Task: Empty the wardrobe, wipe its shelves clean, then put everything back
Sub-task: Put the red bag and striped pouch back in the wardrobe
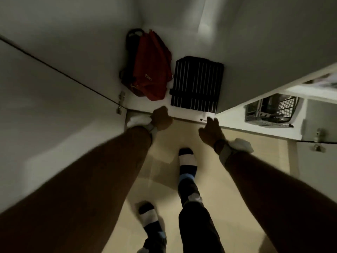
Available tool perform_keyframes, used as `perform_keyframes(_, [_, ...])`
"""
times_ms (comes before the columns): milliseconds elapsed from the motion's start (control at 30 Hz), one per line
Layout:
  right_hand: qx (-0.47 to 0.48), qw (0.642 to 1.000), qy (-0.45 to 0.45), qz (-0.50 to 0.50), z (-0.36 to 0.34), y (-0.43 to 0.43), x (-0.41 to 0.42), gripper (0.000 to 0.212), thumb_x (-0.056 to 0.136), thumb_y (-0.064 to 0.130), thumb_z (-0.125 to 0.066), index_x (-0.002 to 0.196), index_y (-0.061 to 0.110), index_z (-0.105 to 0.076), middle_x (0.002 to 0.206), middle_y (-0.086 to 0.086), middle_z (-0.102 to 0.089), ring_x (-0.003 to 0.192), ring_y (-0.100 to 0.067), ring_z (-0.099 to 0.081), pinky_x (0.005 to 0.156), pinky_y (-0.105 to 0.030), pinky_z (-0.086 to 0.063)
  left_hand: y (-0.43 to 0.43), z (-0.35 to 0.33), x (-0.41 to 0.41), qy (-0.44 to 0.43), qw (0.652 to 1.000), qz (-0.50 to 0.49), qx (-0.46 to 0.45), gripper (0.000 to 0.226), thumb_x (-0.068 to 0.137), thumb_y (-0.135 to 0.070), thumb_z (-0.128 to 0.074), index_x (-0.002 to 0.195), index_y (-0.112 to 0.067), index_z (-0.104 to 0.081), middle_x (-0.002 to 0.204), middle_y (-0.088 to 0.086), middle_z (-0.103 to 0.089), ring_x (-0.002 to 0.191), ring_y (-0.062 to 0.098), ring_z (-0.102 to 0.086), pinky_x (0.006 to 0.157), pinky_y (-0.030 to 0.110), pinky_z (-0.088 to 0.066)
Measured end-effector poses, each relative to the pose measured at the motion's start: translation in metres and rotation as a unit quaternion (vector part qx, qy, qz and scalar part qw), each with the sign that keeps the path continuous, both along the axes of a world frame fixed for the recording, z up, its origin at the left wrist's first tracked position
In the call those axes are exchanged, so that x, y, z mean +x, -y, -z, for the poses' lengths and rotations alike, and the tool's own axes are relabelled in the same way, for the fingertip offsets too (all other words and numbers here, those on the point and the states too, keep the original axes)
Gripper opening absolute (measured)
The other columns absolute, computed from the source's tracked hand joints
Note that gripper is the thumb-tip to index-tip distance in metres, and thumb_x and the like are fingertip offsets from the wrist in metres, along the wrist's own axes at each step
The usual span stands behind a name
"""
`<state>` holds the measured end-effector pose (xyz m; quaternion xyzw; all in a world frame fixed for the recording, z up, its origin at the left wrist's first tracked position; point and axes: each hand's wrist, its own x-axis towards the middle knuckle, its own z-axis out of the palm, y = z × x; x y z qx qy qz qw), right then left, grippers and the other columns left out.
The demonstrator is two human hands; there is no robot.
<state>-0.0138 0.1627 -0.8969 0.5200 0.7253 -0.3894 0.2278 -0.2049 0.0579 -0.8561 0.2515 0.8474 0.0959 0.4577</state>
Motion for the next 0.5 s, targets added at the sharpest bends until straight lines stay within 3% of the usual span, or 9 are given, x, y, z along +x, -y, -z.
perform_keyframes(167, [-0.016,0.998,-0.032,0.046,-0.126,0.081,0.062,0.073,0.103,0.028,-0.052,0.160,0.007,-0.012,0.167,-0.016,-0.006,0.154,-0.032,-0.009,0.122,-0.039,-0.014,0.101,-0.105,0.041,-0.006,0.997,0.074,-0.033,0.057,0.103,-0.036,-0.042,0.146,0.002,-0.043,0.153,0.019,-0.041,0.142,0.030,-0.039,0.113,0.030,-0.028])
perform_keyframes(233, [-0.011,0.997,-0.053,0.062,-0.192,0.119,0.087,0.071,0.104,0.028,-0.051,0.160,0.005,-0.014,0.167,-0.016,-0.010,0.155,-0.029,-0.008,0.123,-0.037,-0.012,0.137,-0.165,0.060,-0.009,0.998,0.062,-0.026,0.048,0.103,-0.027,-0.050,0.143,0.001,-0.049,0.149,0.017,-0.047,0.138,0.031,-0.044,0.113,0.032,-0.033])
perform_keyframes(367, [0.004,0.992,-0.102,0.074,-0.304,0.187,0.131,0.068,0.103,0.025,-0.055,0.157,0.003,-0.021,0.164,-0.017,-0.020,0.153,-0.030,-0.018,0.122,-0.036,-0.016,0.193,-0.267,0.099,-0.009,0.995,0.096,-0.012,0.039,0.105,-0.023,-0.049,0.128,0.007,-0.059,0.139,0.022,-0.054,0.128,0.034,-0.051,0.104,0.031,-0.038])
perform_keyframes(500, [0.029,0.986,-0.136,0.094,-0.402,0.245,0.188,0.064,0.101,0.022,-0.058,0.155,0.001,-0.029,0.160,-0.019,-0.030,0.148,-0.032,-0.028,0.120,-0.036,-0.022,0.247,-0.358,0.141,-0.019,0.994,0.103,-0.018,0.036,0.105,-0.018,-0.045,0.127,0.006,-0.062,0.138,0.019,-0.055,0.127,0.033,-0.051,0.100,0.028,-0.037])
